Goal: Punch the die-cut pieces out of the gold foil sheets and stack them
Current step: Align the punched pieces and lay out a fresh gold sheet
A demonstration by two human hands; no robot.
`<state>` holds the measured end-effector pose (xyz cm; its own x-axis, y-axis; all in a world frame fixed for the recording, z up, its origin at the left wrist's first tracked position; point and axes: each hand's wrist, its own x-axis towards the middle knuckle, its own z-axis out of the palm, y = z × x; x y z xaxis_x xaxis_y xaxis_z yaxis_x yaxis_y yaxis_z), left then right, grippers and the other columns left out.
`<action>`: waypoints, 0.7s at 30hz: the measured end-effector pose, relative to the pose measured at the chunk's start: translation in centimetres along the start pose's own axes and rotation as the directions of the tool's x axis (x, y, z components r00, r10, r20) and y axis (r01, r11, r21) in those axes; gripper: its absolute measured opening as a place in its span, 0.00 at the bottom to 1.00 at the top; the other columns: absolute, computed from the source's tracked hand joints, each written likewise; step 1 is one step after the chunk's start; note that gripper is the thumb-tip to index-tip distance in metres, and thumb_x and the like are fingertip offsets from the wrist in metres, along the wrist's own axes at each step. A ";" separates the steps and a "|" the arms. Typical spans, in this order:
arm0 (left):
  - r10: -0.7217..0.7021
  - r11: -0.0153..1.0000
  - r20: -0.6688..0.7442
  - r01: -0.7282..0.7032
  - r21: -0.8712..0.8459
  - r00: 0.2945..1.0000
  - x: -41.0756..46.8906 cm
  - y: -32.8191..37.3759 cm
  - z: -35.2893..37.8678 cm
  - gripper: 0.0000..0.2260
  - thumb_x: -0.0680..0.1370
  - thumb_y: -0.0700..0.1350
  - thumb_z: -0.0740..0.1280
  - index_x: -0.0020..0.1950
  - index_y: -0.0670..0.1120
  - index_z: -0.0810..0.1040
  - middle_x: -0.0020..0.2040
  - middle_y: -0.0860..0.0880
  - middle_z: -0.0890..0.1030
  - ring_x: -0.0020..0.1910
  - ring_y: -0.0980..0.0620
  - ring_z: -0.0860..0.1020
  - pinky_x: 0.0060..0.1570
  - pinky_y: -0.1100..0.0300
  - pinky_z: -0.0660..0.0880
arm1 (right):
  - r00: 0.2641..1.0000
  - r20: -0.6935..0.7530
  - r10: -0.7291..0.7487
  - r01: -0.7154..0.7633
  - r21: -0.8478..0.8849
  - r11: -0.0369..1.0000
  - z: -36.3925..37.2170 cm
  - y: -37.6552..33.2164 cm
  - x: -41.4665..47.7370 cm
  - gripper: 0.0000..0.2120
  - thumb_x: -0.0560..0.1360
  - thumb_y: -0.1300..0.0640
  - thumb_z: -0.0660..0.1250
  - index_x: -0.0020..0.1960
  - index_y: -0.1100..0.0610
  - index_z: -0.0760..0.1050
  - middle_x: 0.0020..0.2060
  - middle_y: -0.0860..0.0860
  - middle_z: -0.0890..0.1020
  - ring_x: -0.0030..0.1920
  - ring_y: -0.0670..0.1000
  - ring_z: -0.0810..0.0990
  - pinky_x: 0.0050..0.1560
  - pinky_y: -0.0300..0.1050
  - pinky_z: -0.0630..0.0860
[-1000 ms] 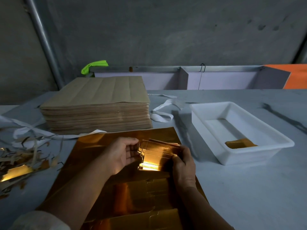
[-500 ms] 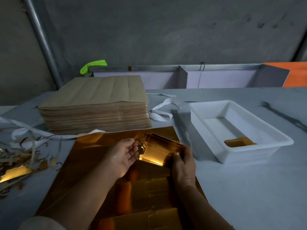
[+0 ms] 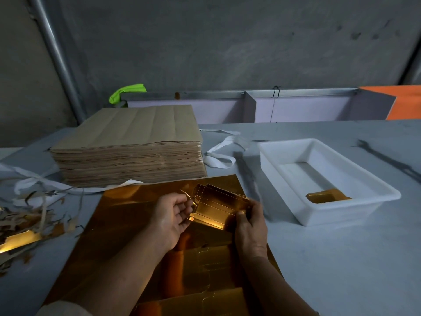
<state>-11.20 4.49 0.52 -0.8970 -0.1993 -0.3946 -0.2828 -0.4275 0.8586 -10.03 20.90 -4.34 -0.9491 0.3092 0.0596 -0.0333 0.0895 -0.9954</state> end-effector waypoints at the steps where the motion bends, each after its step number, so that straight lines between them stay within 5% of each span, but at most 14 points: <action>1: 0.005 1.000 0.001 -0.005 0.013 1.000 0.0 0.0 0.0 0.06 0.75 0.45 0.68 0.48 0.44 0.79 0.42 0.47 0.82 0.43 0.50 0.78 0.47 0.51 0.72 | 1.000 0.001 -0.003 0.003 0.005 1.000 0.0 0.0 0.0 0.09 0.84 0.58 0.55 0.60 0.45 0.67 0.49 0.44 0.77 0.49 0.47 0.77 0.52 0.47 0.77; 10: 0.049 0.983 -0.043 -0.041 0.177 0.998 0.2 -0.4 0.2 0.07 0.75 0.40 0.72 0.51 0.48 0.82 0.45 0.48 0.81 0.44 0.52 0.77 0.49 0.56 0.74 | 1.000 0.005 0.002 -0.001 -0.020 1.000 0.0 -0.2 -0.1 0.10 0.84 0.59 0.55 0.59 0.45 0.67 0.49 0.46 0.77 0.52 0.53 0.79 0.57 0.59 0.79; 21: 0.024 0.986 -0.074 -0.012 0.168 0.997 0.4 -0.6 0.5 0.09 0.76 0.43 0.71 0.56 0.46 0.79 0.54 0.45 0.81 0.57 0.48 0.78 0.54 0.52 0.75 | 1.000 -0.014 -0.001 0.000 -0.019 1.000 0.1 0.0 0.1 0.10 0.83 0.58 0.55 0.59 0.43 0.67 0.48 0.43 0.77 0.50 0.46 0.77 0.59 0.55 0.78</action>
<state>-11.61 5.14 -0.01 -0.8761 -0.2739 -0.3967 -0.3256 -0.2706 0.9060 -10.16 20.86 -4.35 -0.9445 0.3227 0.0614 -0.0279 0.1074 -0.9938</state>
